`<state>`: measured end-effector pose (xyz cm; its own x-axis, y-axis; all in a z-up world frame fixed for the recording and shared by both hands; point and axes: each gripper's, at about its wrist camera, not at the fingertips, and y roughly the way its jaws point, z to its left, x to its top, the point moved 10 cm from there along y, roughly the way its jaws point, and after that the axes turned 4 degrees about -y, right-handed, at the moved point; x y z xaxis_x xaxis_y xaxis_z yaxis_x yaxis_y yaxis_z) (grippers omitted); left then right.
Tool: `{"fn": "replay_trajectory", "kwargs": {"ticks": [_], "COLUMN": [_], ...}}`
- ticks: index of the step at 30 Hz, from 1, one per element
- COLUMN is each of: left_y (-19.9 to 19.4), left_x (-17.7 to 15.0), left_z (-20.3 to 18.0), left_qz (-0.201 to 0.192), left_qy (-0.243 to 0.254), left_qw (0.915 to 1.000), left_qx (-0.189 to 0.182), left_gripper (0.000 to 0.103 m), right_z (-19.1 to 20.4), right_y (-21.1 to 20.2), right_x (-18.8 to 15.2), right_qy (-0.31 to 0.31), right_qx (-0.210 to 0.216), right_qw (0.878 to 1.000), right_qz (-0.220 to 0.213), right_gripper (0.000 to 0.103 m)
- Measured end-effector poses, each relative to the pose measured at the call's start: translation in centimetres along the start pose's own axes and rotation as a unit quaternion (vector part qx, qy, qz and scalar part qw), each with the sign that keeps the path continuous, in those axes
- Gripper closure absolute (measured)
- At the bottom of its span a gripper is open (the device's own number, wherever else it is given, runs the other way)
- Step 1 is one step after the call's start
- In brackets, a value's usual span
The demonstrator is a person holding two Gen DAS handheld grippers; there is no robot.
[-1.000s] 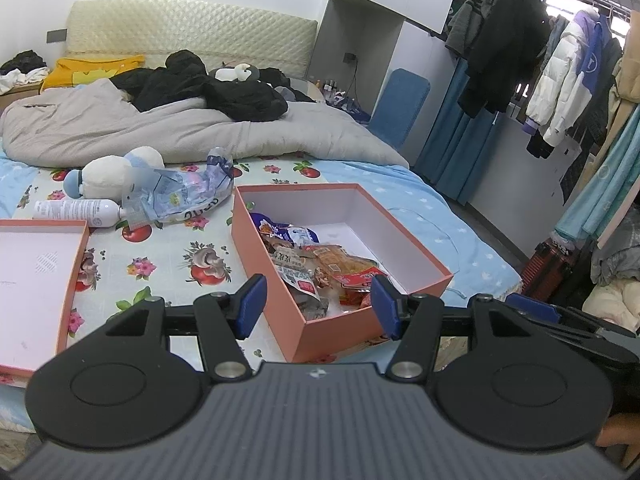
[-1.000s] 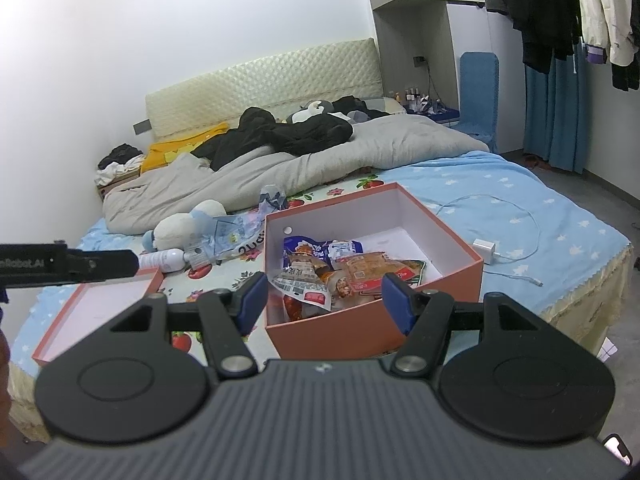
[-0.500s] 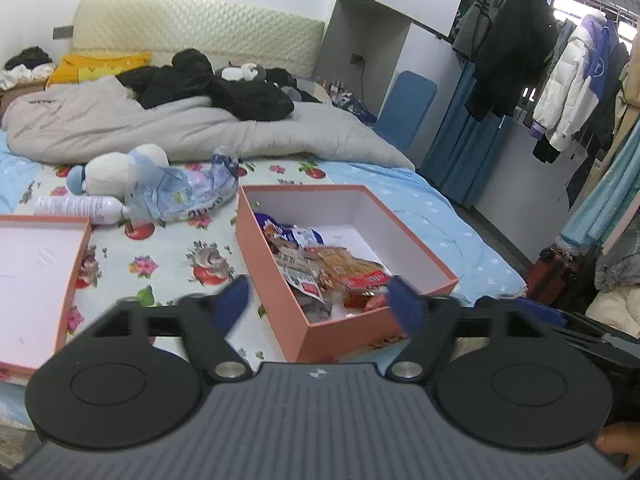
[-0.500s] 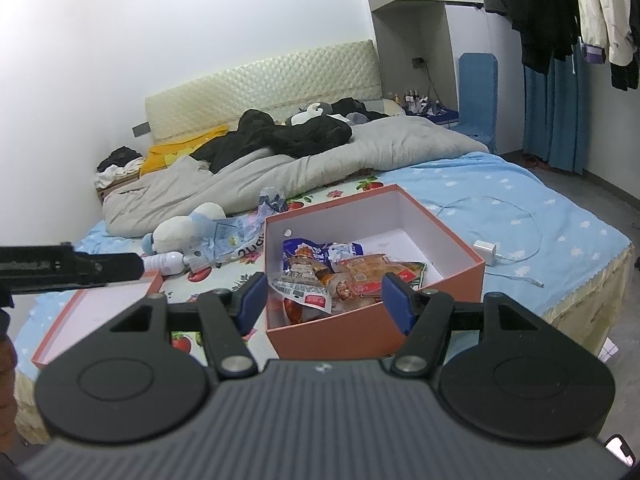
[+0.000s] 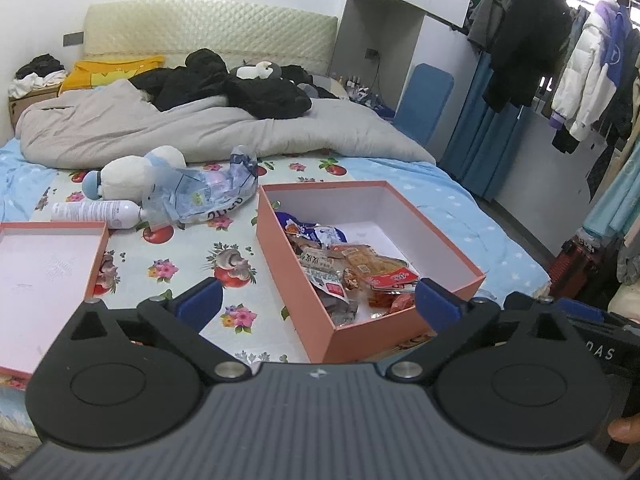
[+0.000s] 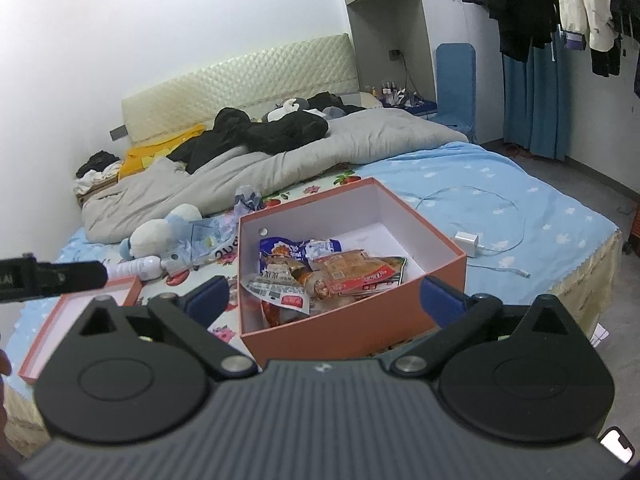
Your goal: Organize snacks
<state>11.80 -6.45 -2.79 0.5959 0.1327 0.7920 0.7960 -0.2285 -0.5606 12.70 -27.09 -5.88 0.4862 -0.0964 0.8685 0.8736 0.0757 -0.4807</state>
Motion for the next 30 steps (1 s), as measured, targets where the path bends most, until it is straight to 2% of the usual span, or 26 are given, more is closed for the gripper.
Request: {"fn": "replay_trajectory", "kwargs": {"ticks": [30], "left_y": [0.86], "left_x": [0.63], "left_z": [0.09], "left_qz": [0.007], "left_qy": [0.01], "left_qw": [0.9999], "left_qx": [0.011], "left_gripper": [0.0], "right_z": [0.03], "right_y": [0.74], "right_x": [-0.3], "right_qy": [0.005], "right_qx": [-0.002], "right_qw": [1.0], "right_qz": [0.004], "right_gripper": [0.0]}}
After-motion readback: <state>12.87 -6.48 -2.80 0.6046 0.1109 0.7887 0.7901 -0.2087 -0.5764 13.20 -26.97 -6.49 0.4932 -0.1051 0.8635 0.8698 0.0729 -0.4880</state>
